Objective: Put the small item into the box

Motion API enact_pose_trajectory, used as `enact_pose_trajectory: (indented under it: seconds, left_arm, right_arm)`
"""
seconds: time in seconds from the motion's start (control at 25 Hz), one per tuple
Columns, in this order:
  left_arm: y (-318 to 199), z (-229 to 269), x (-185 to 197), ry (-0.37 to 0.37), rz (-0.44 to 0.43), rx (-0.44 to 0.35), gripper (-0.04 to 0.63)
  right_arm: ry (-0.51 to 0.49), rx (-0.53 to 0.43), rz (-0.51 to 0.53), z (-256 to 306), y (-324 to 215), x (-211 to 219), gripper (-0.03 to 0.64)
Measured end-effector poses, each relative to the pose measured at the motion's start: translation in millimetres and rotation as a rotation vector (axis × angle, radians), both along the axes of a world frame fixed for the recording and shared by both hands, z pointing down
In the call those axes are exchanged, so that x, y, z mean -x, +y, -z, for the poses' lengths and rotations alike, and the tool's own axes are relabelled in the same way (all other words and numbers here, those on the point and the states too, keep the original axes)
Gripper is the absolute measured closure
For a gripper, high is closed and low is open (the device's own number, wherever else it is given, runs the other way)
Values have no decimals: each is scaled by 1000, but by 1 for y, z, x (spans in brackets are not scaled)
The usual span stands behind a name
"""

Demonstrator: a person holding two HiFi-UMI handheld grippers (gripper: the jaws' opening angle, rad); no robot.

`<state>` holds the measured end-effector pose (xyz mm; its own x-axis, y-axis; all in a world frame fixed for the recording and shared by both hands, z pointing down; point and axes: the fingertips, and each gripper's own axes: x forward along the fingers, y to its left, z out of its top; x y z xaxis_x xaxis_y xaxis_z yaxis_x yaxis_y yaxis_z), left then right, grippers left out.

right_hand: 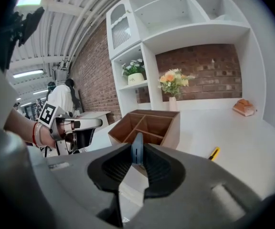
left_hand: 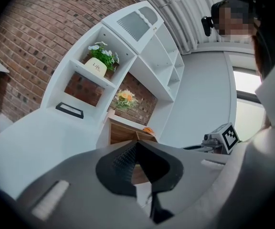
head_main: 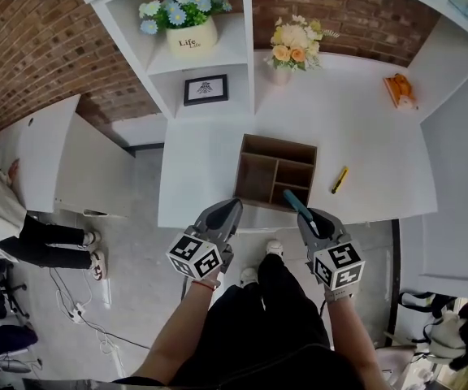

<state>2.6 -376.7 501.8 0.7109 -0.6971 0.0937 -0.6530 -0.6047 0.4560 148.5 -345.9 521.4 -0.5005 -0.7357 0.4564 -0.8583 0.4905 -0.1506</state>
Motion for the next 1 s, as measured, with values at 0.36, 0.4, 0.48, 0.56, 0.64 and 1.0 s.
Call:
enact_pose_trajectory:
  seconds: [0.36,0.4,0.48,0.56,0.64,1.0]
  left_arm:
    - [-21,-7,0,-3,21,17,593]
    - [-23,-7,0,-1,27,18,593]
    - [-26,-7,2,3,36,19,593]
    - [-28,-8,3,6,45,20,592]
    - [-29,-8,5,8,53,22,593]
    - [-29,-10,18,11,96,30,593]
  right_arm:
    - [13,68,50,-13,-14,7,549]
    - [19,72,57,-14,-16,8,549]
    - [34,77,70,-15,-19,10,549]
    - [58,77,85,-16,-22,12,549]
    - [93,75,102,-18,-25,13,549]
    - [240,77,149,-20,-29,20,548]
